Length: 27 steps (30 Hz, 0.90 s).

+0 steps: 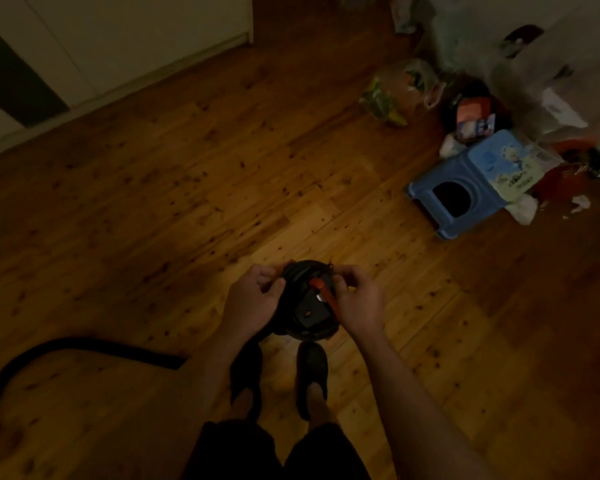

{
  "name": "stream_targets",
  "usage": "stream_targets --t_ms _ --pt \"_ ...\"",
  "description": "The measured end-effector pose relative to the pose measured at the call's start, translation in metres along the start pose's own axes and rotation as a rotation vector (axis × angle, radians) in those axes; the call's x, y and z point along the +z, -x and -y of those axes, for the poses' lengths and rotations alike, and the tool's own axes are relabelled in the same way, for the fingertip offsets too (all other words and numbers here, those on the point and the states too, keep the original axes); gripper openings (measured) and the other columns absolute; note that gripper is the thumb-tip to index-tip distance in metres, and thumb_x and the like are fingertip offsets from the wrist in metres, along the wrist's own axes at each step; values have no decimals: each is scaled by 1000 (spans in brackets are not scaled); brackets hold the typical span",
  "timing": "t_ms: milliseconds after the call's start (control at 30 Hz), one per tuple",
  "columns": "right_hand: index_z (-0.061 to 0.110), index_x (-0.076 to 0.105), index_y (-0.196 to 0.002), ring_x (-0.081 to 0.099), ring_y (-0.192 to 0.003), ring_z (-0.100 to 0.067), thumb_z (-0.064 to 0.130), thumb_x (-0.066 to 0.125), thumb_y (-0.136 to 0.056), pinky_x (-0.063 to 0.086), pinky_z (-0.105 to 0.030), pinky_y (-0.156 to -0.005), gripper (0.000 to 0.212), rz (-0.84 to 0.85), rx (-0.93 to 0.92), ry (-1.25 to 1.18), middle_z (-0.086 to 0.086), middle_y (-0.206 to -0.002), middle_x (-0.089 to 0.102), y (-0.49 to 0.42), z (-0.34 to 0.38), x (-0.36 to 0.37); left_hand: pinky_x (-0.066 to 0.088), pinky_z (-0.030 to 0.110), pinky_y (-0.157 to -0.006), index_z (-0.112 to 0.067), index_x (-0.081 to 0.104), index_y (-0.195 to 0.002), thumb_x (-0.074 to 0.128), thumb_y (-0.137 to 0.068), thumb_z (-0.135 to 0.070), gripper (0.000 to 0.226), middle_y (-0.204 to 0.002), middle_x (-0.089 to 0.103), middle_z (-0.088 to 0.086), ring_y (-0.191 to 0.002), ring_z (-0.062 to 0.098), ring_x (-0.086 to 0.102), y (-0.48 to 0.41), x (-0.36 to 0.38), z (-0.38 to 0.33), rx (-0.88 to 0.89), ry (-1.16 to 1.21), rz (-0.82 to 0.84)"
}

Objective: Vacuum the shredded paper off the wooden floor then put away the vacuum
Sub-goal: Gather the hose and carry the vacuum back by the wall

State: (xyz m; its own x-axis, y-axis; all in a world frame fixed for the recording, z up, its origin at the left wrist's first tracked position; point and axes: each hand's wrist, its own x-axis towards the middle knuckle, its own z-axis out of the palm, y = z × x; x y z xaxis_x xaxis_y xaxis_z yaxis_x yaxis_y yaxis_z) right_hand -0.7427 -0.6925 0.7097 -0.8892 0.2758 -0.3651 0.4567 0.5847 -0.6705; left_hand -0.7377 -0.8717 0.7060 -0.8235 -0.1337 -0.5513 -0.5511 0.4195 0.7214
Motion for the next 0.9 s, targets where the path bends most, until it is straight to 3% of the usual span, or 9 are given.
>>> stream_targets --t_ms 67,167,267,367,433,533,600,733,900 --pt "20 66 -107 59 -91 -8 28 56 -98 43 -11 -64 16 56 23 39 11 -95 63 -14 -21 8 45 29 -83 -20 56 -118 57 -95 -36 29 -107 56 -7 -102 13 56 -8 17 9 -56 -10 4" --pt "20 61 -115 65 -91 -18 41 55 -97 54 -32 -73 28 222 67 130 2 -99 67 -33 -62 27 45 28 -81 -20 51 -126 55 -95 -37 35 -113 56 -5 -109 17 57 -21 53 26 -179 -19 38" --pt "13 55 -127 60 -82 -21 33 53 -99 43 -24 -60 34 388 74 236 0 -91 62 -47 -105 45 46 26 -86 -16 48 -134 54 -96 -36 44 -124 59 -1 -112 18 58 -35 92 50 -256 -59 70" --pt "8 54 -131 59 -102 -30 29 51 -100 38 -24 -72 37 465 117 258 -12 -114 62 -57 -142 59 44 25 -86 -15 46 -136 56 -96 -33 45 -125 60 2 -113 20 58 -48 127 73 -299 -62 85" --pt "8 53 -128 58 -103 -33 32 50 -99 40 -29 -74 38 504 143 260 -16 -119 58 -62 -166 68 41 26 -86 -14 41 -140 57 -95 -29 49 -128 57 5 -118 23 55 -56 147 87 -344 -49 86" --pt "10 54 -125 58 -104 -35 34 54 -97 51 -42 -82 38 486 151 267 -16 -114 57 -75 -197 79 42 36 -102 -13 34 -145 59 -95 -28 58 -141 47 10 -127 28 48 -68 173 109 -408 -32 104" --pt "11 53 -129 54 -110 -35 32 56 -96 48 -46 -91 40 449 141 278 -15 -119 53 -86 -208 84 39 42 -108 -13 31 -146 60 -95 -27 61 -144 42 11 -131 30 45 -75 188 123 -419 -33 104" --pt "11 46 -138 49 -119 -35 35 56 -96 44 -48 -98 50 416 102 309 -16 -128 50 -106 -222 98 41 46 -106 -14 37 -143 60 -94 -29 56 -136 47 14 -126 33 48 -96 209 145 -376 -81 110" --pt "11 48 -135 52 -116 -36 38 54 -96 47 -49 -94 48 471 51 318 -15 -123 56 -126 -240 123 47 45 -98 -19 40 -140 60 -93 -35 53 -132 51 12 -118 32 53 -122 224 167 -333 -157 112"
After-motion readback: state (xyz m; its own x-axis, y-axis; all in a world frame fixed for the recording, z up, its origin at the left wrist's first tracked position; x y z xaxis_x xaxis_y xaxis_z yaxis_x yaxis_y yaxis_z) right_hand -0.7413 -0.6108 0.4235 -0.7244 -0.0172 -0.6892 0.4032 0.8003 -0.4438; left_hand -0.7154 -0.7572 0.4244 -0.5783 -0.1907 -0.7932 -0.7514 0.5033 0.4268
